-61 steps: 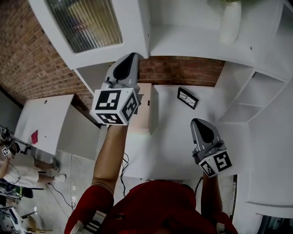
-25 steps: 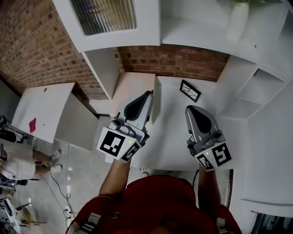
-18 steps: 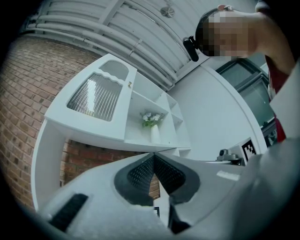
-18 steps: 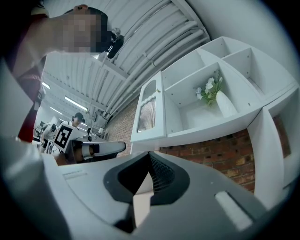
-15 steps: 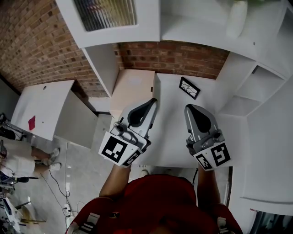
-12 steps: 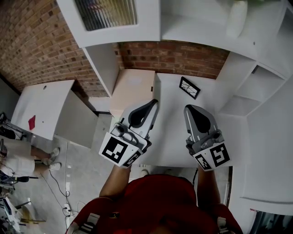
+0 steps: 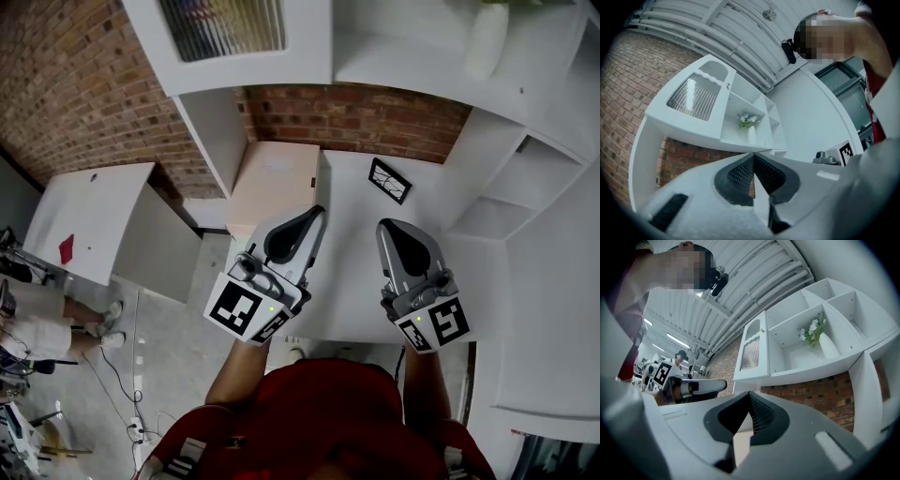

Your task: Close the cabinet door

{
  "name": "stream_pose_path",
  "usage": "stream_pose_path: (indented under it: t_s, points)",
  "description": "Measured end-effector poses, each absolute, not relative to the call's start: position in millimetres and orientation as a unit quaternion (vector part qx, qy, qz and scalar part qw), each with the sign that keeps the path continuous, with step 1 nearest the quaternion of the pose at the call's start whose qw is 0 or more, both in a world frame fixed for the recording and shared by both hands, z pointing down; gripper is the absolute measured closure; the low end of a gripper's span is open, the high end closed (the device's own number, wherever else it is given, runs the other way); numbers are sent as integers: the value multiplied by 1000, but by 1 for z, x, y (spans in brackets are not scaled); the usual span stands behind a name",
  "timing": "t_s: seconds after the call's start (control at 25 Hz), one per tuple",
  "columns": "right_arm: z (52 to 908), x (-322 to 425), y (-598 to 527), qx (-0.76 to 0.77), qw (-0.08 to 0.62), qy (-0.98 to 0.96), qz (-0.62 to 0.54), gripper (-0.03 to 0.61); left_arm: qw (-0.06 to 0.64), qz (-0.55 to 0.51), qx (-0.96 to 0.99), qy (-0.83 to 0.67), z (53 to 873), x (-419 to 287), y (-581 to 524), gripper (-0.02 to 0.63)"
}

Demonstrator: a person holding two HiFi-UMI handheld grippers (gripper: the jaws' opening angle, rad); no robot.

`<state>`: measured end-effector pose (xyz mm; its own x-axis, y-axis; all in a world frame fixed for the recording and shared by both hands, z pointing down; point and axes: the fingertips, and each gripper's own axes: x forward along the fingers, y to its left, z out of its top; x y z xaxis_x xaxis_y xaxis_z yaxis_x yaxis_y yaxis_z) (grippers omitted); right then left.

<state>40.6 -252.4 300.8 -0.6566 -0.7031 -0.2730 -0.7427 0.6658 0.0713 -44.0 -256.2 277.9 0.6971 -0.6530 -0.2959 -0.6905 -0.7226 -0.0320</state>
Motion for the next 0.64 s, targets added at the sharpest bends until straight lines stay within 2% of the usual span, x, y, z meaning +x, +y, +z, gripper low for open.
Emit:
stream_pose_path:
  t_s: [0.64]
  points:
    - [296, 38, -249, -398, 116, 906, 92, 566, 74, 143, -915, 369, 271, -53, -252, 611]
